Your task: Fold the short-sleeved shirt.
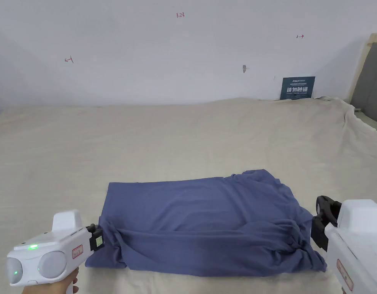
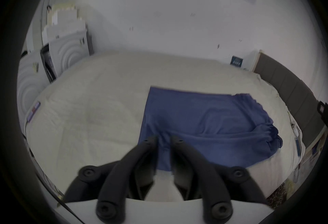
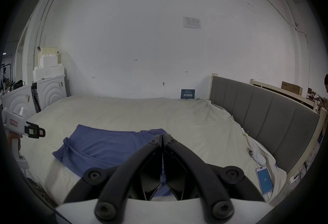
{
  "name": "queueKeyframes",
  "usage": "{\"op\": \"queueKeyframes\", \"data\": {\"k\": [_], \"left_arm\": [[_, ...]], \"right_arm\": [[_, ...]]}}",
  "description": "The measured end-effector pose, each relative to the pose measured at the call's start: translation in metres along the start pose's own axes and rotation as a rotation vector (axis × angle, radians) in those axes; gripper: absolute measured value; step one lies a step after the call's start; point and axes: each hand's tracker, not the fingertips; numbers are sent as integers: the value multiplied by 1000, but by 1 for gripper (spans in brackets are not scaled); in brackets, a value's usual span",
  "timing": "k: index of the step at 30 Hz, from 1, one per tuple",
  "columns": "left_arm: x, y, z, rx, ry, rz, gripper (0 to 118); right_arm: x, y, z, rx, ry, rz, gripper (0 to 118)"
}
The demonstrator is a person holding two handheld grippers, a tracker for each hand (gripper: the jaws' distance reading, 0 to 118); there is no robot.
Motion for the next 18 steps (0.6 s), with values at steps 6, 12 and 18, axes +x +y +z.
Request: {"op": "queueKeyframes", "data": {"k": [6,12,18], "left_arm": [[-25,-6,-65,-206,71,38,83],[-34,-22,-104,-319,99,53,83],[-22,-34,-108,-337,111,-15,54]], "right_arm": [[3,-9,-16,-50,-23,5,0],[8,-23,-30,-105,-49,-8,0],[16,-41,-49,-189,-59,-40,0]]}}
